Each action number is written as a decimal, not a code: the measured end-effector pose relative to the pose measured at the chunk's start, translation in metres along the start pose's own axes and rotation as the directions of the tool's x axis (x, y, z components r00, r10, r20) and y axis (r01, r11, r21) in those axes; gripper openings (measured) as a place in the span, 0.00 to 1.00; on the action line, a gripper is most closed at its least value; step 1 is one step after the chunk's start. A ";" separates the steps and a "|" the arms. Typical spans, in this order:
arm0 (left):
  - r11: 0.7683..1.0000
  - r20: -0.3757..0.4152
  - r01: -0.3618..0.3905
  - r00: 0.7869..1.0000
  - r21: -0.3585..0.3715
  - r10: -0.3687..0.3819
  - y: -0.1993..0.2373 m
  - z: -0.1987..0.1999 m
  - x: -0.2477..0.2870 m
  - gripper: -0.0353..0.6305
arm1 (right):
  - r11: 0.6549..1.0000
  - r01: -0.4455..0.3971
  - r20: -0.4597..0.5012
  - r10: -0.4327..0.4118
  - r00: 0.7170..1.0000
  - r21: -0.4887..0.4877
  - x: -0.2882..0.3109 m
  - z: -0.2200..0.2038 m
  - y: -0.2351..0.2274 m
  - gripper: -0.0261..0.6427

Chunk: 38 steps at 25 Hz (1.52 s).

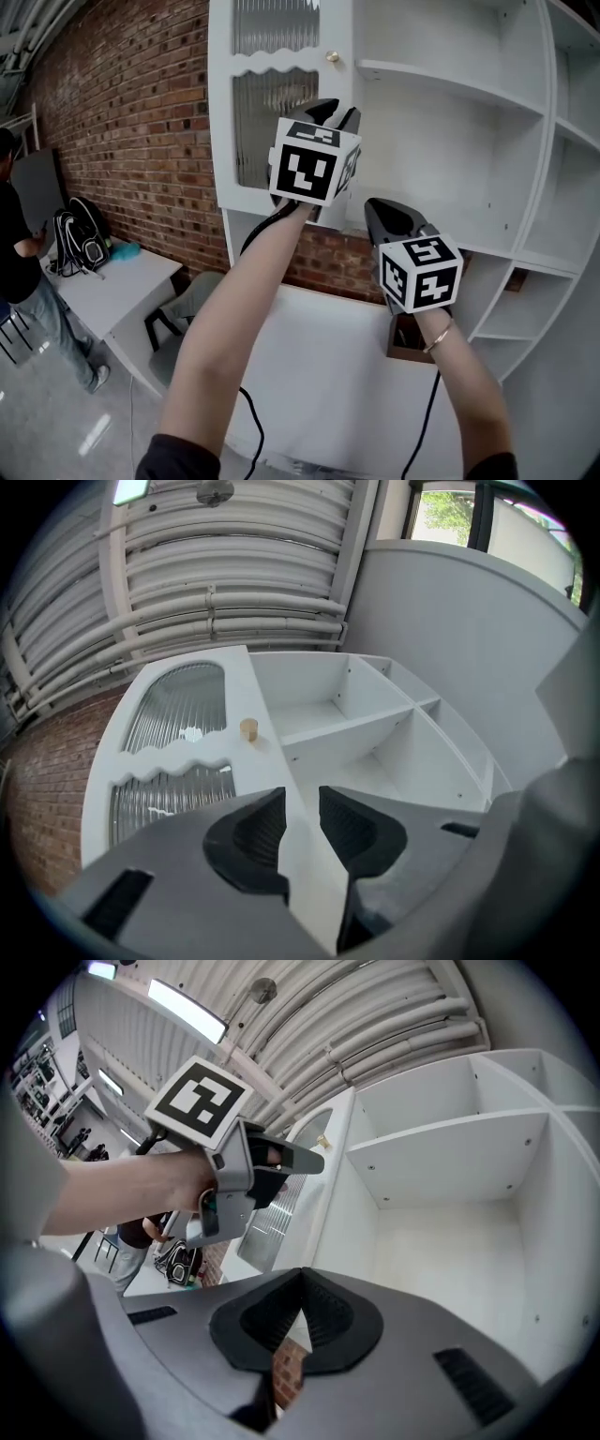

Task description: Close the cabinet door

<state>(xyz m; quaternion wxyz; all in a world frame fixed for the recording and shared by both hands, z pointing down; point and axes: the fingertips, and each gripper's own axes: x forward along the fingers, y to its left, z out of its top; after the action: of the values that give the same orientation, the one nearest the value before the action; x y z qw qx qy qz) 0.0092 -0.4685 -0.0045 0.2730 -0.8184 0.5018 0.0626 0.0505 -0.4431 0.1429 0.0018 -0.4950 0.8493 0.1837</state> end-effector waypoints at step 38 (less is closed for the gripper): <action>0.951 -0.401 -0.197 0.912 -0.239 0.088 -0.051 -0.262 -0.293 0.10 | 0.950 -0.198 -0.157 0.240 0.958 0.243 -0.080 -0.155 0.151 0.04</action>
<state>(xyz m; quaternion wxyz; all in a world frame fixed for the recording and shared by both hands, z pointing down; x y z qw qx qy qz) -0.1352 -0.3540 0.3458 0.0475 -0.8052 0.5910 -0.0106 -0.0080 -0.3571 0.3488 -0.0415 -0.4086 0.9110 0.0388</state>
